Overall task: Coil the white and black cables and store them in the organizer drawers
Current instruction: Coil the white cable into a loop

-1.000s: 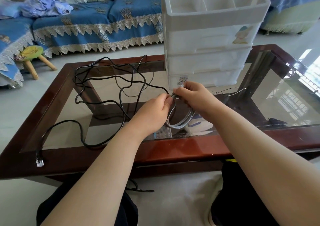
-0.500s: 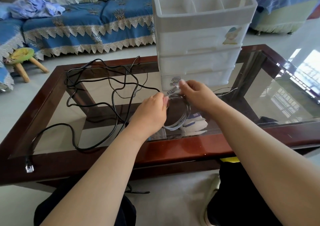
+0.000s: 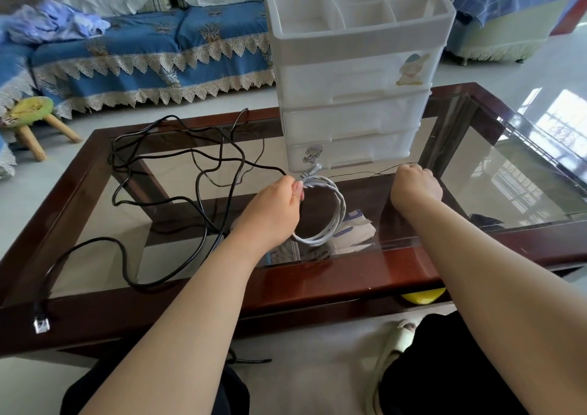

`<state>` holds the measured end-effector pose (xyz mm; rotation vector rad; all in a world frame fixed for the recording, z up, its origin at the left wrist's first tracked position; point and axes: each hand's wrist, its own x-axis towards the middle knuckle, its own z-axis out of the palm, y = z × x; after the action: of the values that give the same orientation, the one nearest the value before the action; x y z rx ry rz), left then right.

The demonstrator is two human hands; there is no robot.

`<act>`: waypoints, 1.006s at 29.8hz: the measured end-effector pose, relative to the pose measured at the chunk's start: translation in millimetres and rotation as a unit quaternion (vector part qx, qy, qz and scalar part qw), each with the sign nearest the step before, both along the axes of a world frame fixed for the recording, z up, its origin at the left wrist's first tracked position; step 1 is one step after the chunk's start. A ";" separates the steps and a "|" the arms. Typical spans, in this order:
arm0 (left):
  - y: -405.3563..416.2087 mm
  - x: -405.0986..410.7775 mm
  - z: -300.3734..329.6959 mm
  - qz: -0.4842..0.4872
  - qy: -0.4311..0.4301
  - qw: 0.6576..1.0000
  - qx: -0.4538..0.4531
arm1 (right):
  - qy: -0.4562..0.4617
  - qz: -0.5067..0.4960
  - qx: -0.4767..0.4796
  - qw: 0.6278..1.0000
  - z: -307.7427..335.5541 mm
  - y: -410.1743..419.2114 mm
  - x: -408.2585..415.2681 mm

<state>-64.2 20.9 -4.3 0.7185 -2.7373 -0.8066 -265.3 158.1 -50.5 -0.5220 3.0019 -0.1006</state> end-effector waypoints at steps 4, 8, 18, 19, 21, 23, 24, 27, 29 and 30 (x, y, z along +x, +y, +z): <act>-1.2 -3.5 -1.6 -0.001 -0.003 1.000 -0.005 | -0.074 0.015 0.036 0.997 5.9 -1.6 6.6; -1.4 -4.4 -1.1 0.005 -0.011 1.000 -0.001 | -0.143 0.073 -0.007 0.987 13.9 -10.5 24.6; 1.1 -0.5 5.9 -0.042 -0.045 0.982 0.179 | -0.186 0.262 -0.427 0.845 81.1 -22.8 77.4; 0.9 1.6 5.9 -0.048 -0.043 0.978 0.198 | -0.152 0.276 -0.403 0.859 79.4 -27.5 81.6; 0.4 6.2 6.8 -0.063 -0.043 0.974 0.213 | -0.116 0.295 -0.381 0.869 76.4 -34.9 90.6; -0.9 9.8 8.0 -0.072 -0.050 0.974 0.210 | -0.124 0.306 -0.383 0.863 72.8 -39.3 96.2; -1.1 11.0 9.0 -0.076 -0.056 0.974 0.204 | -0.129 0.311 -0.381 0.861 71.3 -40.3 98.1; 0.3 12.7 11.4 -0.104 -0.065 0.978 0.170 | -0.130 0.326 -0.366 0.862 67.7 -41.8 102.7; 1.3 12.1 10.4 -0.117 -0.057 0.978 0.162 | -0.130 0.333 -0.370 0.857 68.8 -41.4 105.8; 1.4 11.8 10.6 -0.116 -0.046 0.979 0.163 | -0.136 0.323 -0.392 0.851 71.1 -41.4 107.3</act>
<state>-52.4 22.4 6.2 0.5052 -2.8400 -1.3277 -157.9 116.7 20.6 -1.3966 2.2317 -1.2348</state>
